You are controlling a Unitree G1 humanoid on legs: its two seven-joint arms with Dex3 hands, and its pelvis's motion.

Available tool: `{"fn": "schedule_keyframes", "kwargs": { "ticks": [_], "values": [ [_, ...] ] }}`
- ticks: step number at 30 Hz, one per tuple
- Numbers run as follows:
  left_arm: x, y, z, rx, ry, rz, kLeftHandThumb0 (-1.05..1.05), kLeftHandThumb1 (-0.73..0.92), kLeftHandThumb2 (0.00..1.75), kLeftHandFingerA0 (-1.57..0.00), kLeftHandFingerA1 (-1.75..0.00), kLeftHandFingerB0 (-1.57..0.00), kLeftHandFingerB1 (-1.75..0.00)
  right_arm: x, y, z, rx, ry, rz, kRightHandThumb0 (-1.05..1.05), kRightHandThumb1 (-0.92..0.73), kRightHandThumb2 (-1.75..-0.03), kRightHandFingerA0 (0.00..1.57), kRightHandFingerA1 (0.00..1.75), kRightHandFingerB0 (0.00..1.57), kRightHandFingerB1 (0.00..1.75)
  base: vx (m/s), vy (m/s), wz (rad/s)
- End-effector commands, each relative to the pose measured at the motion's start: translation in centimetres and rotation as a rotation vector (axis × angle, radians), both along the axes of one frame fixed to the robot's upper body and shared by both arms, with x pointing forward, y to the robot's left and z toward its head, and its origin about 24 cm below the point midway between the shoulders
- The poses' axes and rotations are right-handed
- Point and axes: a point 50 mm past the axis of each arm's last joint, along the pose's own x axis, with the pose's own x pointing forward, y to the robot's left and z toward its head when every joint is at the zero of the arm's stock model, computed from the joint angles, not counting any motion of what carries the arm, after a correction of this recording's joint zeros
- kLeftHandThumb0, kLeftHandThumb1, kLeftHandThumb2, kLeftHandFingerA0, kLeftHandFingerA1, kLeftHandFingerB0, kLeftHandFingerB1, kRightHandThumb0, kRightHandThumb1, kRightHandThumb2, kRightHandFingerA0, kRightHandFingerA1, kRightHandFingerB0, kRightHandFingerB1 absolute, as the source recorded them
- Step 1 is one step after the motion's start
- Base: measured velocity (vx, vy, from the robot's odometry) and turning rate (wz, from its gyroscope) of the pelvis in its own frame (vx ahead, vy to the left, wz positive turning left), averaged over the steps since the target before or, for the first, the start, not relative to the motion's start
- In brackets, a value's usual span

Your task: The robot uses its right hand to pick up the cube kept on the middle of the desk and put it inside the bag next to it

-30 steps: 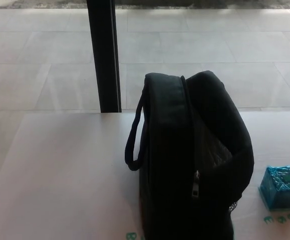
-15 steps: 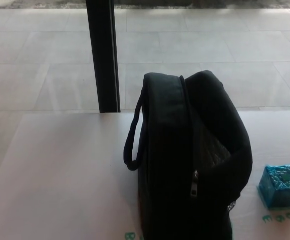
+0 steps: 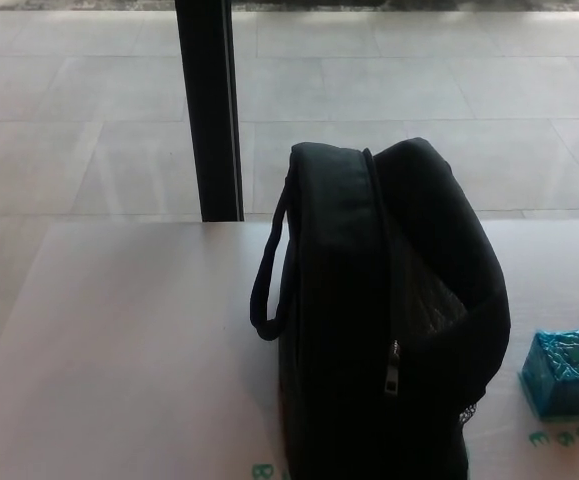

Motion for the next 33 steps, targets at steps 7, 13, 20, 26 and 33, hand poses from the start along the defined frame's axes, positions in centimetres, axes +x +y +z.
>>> {"fn": "schedule_keyframes", "kwargs": {
  "ticks": [7, 13, 20, 26, 33],
  "values": [
    [-0.1, 0.4, 0.0, -0.014, 0.008, 0.001, -0.76, 0.49, 0.95, -0.08, -0.55, -0.01, -0.39, 1.8, 5.8, -4.9, -0.273, 0.332, 0.298, -1.02, -0.56, -1.06, 0.0, 0.12, 0.0, 0.0, 0.0, 0.0, 0.0],
    [-0.4, 0.5, -0.1, -0.011, 0.018, 0.0, -0.74, 0.5, 0.97, -0.05, -0.53, 0.0, -0.38, 1.8, 6.5, -6.4, -0.307, 0.354, 0.343, -1.0, -0.56, -1.05, 0.0, 0.09, 0.0, 0.0, 0.0, 0.0, 0.0],
    [-0.6, 0.5, 0.0, 0.002, 0.02, -0.009, -0.82, 0.51, 0.94, -0.1, -0.55, -0.01, -0.37, 2.2, 6.9, -7.5, -0.381, 0.424, 0.369, -1.03, -0.7, -0.61, 0.0, 0.0, 0.0, 0.0, 0.0, 0.0, 0.0],
    [-0.5, 0.4, 0.1, -0.003, 0.019, -0.016, -0.73, 0.73, 0.62, -0.12, -0.52, -0.06, -0.31, 4.5, 7.6, -7.0, -0.477, 0.42, 0.333, -1.01, -0.5, -0.95, 0.0, 0.0, 0.0, 0.0, 0.0, 0.0, 0.0],
    [-0.4, 0.4, -0.1, -0.014, 0.025, -0.012, -0.81, 0.51, 0.95, -0.1, -0.56, -0.02, -0.37, 7.6, 8.5, -3.8, -0.616, 0.356, 0.254, -0.99, -0.53, -1.0, 0.0, 0.01, 0.0, 0.0, 0.0, 0.0, 0.0]
  ]
}}
